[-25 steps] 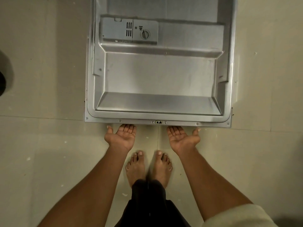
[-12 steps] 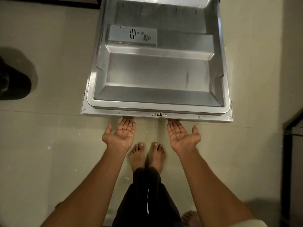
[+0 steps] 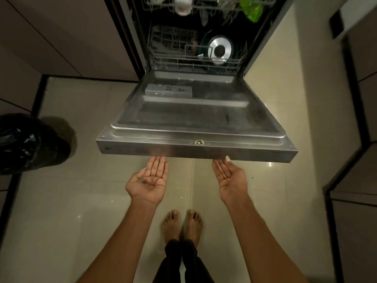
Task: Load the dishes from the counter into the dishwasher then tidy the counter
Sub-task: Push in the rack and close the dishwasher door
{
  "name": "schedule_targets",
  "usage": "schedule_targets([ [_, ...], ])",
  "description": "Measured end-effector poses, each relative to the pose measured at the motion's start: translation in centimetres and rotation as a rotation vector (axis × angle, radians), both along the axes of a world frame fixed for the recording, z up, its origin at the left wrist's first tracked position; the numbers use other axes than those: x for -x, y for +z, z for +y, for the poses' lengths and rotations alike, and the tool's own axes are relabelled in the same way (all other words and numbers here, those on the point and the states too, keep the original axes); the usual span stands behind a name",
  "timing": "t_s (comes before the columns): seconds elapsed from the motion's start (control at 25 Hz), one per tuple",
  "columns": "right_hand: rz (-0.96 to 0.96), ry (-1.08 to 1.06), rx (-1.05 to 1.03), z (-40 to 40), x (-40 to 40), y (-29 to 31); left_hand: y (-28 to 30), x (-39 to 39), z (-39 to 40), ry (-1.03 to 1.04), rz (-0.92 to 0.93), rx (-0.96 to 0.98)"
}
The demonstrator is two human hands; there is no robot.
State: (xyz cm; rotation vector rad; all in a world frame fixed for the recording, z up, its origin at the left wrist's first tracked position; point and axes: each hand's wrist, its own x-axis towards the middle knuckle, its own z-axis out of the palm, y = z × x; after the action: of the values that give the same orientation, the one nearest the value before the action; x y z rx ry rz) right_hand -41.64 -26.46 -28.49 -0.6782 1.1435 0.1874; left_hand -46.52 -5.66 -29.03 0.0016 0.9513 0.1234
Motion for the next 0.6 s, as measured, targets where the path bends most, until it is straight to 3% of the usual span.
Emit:
schedule_targets([
  [0.24, -0.106, 0.114, 0.29, 0.8, -10.1, 9.1, 8.8, -8.7, 1.6, -0.033, -0.179, -0.082],
  [0.4, -0.204, 0.303, 0.484, 0.2, -16.0, 13.7, 13.1, -13.7, 2.4, -0.076, -0.369, -0.142],
  [0.6, -0.32, 0.456, 0.729, 0.1, -23.6, 18.8, 16.9, -20.6, 2.1, -0.118, -0.459, -0.219],
])
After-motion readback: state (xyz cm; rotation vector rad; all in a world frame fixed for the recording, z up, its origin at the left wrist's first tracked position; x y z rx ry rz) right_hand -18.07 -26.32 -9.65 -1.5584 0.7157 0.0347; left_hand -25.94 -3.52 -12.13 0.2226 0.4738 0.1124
